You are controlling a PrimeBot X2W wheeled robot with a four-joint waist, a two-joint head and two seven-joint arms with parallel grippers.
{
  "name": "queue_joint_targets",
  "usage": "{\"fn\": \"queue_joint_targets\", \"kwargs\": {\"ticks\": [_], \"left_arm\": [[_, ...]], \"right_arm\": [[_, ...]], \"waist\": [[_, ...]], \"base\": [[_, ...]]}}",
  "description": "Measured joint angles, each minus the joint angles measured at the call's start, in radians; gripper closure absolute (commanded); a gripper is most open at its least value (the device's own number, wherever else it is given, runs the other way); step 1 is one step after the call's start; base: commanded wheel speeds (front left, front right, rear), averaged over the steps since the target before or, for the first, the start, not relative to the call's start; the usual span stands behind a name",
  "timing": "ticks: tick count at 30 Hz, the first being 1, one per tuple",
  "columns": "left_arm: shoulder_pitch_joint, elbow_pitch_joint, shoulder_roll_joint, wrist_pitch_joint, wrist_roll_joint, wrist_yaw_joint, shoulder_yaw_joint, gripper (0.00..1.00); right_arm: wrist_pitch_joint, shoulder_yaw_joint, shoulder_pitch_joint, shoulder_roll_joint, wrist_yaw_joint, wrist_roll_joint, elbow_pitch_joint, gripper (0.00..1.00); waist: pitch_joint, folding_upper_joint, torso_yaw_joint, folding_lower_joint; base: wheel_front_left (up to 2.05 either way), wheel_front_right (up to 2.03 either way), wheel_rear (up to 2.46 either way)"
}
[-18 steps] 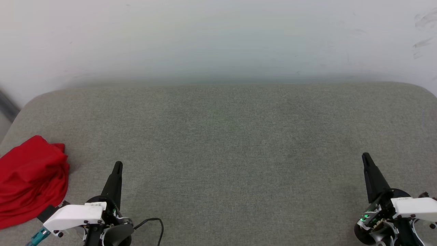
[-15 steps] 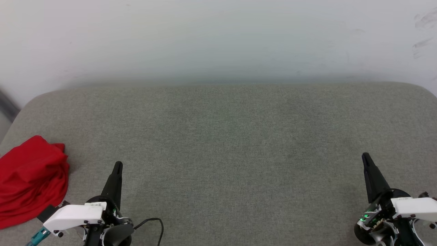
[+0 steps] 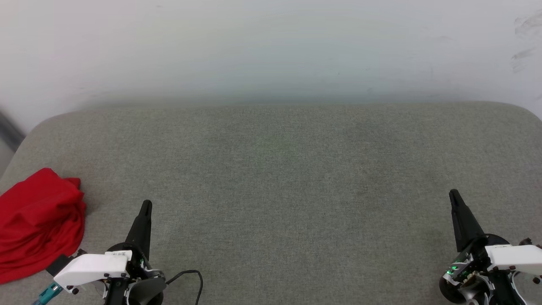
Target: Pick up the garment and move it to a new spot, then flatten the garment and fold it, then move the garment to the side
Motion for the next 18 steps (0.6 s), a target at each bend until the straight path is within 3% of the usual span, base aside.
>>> {"fn": "queue_joint_targets", "kwargs": {"ticks": [18], "left_arm": [[0.0,0.0,-0.003,0.003,0.006,0.0,0.005,1.0]], "right_arm": [[0.004,-0.004,0.0,0.002,0.0,-0.002,0.0,1.0]], "waist": [[0.0,0.0,0.0,0.0]], "base": [[0.0,0.0,0.0]]}}
